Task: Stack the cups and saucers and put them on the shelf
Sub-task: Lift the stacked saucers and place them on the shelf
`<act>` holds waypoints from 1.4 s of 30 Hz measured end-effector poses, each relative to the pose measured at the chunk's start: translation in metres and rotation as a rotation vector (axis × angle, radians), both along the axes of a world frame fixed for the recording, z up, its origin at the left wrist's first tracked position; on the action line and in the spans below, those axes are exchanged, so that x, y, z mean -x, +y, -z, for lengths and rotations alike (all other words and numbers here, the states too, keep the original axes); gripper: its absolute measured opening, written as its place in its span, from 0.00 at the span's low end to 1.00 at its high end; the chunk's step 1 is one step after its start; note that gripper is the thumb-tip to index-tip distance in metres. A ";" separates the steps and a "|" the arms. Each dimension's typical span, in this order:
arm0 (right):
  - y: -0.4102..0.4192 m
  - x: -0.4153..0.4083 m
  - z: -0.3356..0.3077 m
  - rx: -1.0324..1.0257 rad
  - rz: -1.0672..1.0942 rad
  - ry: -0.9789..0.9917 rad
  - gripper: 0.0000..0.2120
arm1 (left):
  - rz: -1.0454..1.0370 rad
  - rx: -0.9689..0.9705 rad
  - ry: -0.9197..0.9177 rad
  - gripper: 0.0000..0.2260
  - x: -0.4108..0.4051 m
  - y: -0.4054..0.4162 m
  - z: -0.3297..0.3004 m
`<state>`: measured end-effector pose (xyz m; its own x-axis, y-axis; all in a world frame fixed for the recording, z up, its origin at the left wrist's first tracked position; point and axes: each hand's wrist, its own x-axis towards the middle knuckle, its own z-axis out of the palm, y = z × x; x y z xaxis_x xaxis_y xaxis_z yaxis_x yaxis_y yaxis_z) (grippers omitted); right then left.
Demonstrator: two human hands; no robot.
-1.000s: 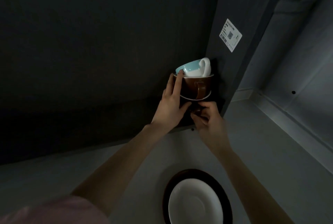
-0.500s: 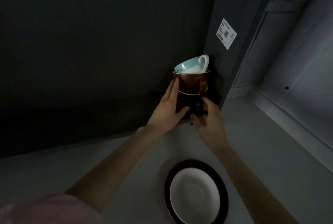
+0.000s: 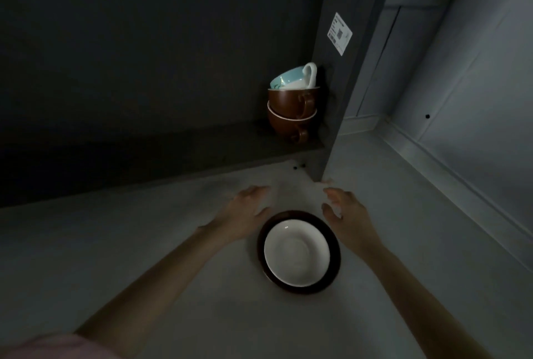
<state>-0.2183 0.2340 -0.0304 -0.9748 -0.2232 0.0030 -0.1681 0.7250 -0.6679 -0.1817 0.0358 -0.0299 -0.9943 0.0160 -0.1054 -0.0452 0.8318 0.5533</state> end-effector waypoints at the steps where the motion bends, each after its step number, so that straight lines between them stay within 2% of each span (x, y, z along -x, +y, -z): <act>1: 0.003 -0.005 0.004 -0.025 0.017 -0.031 0.19 | -0.011 -0.001 -0.008 0.21 -0.005 0.001 0.008; 8: 0.012 -0.024 0.026 -0.179 0.073 -0.230 0.24 | -0.128 -0.106 -0.060 0.14 -0.024 0.014 0.038; 12: 0.010 -0.030 0.033 -0.158 0.115 -0.269 0.23 | -0.150 -0.099 -0.066 0.14 -0.027 0.016 0.049; 20: 0.010 -0.032 0.043 -0.129 0.155 -0.272 0.23 | -0.218 -0.149 -0.067 0.15 -0.027 0.018 0.053; 31: 0.008 -0.028 0.047 -0.154 0.180 -0.217 0.18 | -0.250 -0.146 -0.083 0.16 -0.022 0.020 0.053; 42: -0.022 -0.022 0.025 -0.155 0.107 -0.157 0.17 | -0.319 -0.151 0.010 0.13 -0.026 -0.009 0.028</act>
<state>-0.1962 0.2115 -0.0558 -0.9787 -0.1041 -0.1770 0.0129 0.8292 -0.5588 -0.1556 0.0268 -0.0583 -0.9526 -0.2814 -0.1155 -0.2837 0.6853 0.6707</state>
